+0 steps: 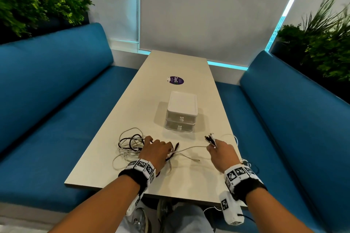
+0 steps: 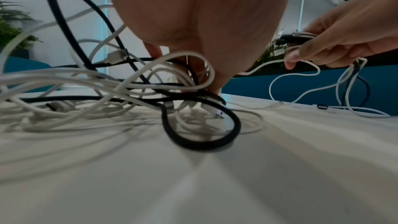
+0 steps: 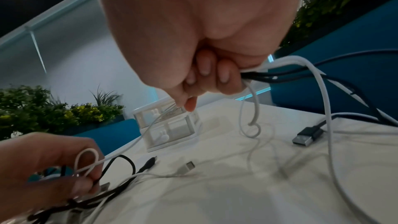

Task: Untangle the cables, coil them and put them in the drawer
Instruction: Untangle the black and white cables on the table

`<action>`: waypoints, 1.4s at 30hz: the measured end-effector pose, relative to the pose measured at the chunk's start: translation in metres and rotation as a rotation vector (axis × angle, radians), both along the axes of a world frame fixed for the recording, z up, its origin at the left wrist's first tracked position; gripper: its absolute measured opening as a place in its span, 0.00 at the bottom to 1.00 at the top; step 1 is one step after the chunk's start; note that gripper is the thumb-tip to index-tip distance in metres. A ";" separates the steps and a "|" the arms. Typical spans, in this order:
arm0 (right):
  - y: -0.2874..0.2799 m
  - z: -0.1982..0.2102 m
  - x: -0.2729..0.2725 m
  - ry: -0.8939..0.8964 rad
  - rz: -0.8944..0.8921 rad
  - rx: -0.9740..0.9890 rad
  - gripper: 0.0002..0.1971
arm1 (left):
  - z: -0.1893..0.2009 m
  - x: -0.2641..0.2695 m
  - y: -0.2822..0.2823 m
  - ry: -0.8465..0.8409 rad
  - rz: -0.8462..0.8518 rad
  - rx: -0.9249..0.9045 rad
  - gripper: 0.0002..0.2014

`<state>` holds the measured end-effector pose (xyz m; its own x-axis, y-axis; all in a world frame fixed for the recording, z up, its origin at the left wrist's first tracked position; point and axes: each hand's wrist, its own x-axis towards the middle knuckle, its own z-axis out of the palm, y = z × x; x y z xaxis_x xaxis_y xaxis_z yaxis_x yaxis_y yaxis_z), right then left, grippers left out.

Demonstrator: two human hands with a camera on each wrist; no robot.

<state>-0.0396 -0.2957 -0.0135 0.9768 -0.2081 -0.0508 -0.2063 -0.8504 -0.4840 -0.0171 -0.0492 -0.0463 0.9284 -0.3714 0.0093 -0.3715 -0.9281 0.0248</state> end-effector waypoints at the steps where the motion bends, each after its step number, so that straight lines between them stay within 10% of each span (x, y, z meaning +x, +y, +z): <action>1: 0.001 -0.001 0.001 0.005 -0.003 -0.009 0.15 | 0.001 0.000 -0.002 -0.012 -0.003 0.002 0.13; 18: 0.060 -0.014 -0.007 -0.112 0.368 0.018 0.15 | 0.011 -0.014 -0.016 -0.060 -0.092 -0.040 0.14; 42: 0.019 -0.007 -0.015 0.034 0.152 -0.295 0.15 | -0.002 -0.006 -0.018 -0.092 -0.138 0.034 0.11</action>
<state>-0.0542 -0.2770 -0.0202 0.9966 -0.0707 -0.0432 -0.0782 -0.9751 -0.2076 -0.0230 -0.0670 -0.0478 0.8641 -0.4973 0.0774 -0.4952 -0.8676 -0.0459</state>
